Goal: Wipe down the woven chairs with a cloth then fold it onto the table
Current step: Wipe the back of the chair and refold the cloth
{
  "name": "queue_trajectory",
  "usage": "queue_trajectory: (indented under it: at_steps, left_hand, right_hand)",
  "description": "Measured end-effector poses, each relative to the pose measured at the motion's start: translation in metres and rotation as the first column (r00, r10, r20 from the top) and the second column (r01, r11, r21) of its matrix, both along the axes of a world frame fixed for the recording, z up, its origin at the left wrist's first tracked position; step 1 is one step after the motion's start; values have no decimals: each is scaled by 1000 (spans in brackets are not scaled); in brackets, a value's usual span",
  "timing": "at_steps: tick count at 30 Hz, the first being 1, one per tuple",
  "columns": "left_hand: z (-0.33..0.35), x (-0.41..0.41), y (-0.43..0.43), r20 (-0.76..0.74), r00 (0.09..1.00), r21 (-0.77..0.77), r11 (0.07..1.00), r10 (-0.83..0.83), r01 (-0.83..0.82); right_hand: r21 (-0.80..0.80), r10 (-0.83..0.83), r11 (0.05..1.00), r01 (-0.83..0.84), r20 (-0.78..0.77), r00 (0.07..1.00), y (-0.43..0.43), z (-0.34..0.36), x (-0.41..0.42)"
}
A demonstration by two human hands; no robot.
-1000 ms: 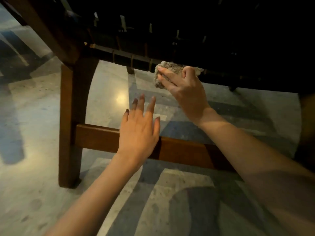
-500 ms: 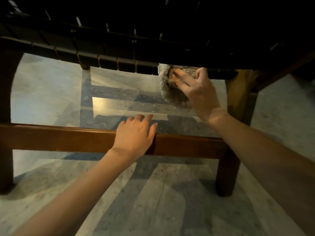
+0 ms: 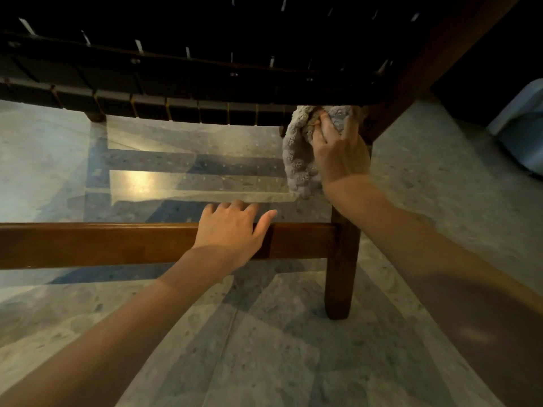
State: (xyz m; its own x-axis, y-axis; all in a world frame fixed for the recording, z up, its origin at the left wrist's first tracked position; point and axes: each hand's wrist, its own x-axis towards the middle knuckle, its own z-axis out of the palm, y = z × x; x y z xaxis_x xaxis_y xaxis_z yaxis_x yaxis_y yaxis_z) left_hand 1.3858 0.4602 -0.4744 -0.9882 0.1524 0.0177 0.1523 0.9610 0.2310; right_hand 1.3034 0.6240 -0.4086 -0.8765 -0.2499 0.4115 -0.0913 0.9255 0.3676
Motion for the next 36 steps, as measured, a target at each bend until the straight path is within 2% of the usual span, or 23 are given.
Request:
queue_trajectory:
  at_steps: [5, 8, 13, 14, 16, 17, 19, 22, 24, 27, 33, 36]
  left_hand:
    - [6, 4, -9, 38, 999, -51, 999, -12, 14]
    - [14, 10, -27, 25, 1000, 12, 1000, -5, 4]
    - [39, 28, -60, -231, 973, 150, 987, -17, 52]
    - [44, 29, -64, -229, 973, 212, 976, -5, 55]
    - [57, 33, -74, -148, 989, 390, 920, 14, 45]
    - [64, 36, -80, -90, 996, 480, 877, 15, 30]
    - [78, 42, -92, -8, 1000, 595, 804, 10, -3]
    - [100, 55, -114, 74, 996, 701, 709, 43, -83]
    - [113, 67, -132, 115, 987, 764, 625, 115, -162]
    - [132, 88, -156, 148, 976, 809, 548, 160, -212]
    - [166, 130, -208, 98, 924, 796, 528, 371, -297]
    - [167, 152, -236, 105, 880, 815, 467, 463, -343]
  right_hand:
    - [-43, -174, 983, 180, 114, 978, -15, 9, 8]
    - [-84, -232, 963, 256, 225, 946, -27, 20, 11]
    - [-47, -100, 990, 134, 441, 892, -56, 32, 31]
    - [-59, -77, 990, 125, 515, 854, -62, 33, 37]
    - [-207, 38, 972, 112, 609, 792, -74, 33, 53]
    - [-329, 153, 943, 58, 578, 802, -77, 33, 63]
    - [-530, 377, 839, -122, 406, 832, -84, 36, 81]
    - [-663, 568, 692, -285, 256, 782, -101, 49, 97]
    - [-737, 651, 601, -309, 228, 724, -117, 61, 104]
    - [-830, 721, 469, -302, 162, 673, -145, 72, 114]
    - [-937, 842, 249, -245, 84, 533, -211, 90, 134]
    - [-953, 884, 188, -235, 60, 463, -242, 89, 146]
